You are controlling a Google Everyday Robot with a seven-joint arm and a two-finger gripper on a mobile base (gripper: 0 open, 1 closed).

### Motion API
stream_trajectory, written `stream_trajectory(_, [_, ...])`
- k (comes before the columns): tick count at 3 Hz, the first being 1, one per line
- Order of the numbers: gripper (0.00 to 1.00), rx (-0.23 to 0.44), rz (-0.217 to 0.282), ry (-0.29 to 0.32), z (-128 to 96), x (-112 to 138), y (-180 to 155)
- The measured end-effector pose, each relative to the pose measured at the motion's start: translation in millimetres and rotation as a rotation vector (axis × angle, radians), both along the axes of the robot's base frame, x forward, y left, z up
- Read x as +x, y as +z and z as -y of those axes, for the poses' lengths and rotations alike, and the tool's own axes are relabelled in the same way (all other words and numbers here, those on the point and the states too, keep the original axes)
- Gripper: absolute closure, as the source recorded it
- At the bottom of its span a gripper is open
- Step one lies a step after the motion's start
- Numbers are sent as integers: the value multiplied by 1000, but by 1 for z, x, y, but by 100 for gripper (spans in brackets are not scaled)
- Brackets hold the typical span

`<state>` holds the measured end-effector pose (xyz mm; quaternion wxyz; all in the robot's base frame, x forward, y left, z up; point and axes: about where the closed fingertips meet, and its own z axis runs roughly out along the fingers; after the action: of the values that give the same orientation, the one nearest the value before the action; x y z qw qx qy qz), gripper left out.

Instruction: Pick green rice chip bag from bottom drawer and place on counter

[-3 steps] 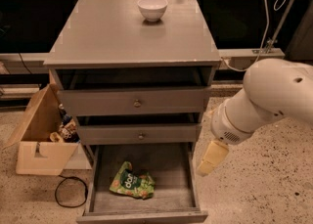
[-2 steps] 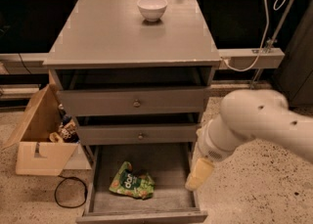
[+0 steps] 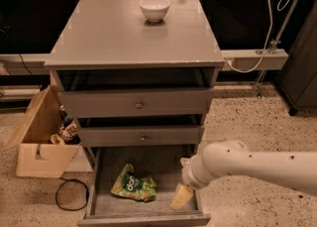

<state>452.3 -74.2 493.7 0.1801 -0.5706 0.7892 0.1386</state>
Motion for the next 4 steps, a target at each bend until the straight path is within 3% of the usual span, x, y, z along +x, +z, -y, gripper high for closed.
stream_trajectory(1, [0,124,20,-2,-38,13,-52])
stream_trajectory(2, [0,122,21,-2,-38,13,-51])
stream_trajectory(3, [0,122,33,8,-46,25,-76])
stream_trajectory(4, [0,74,66,8,-53,50,-138])
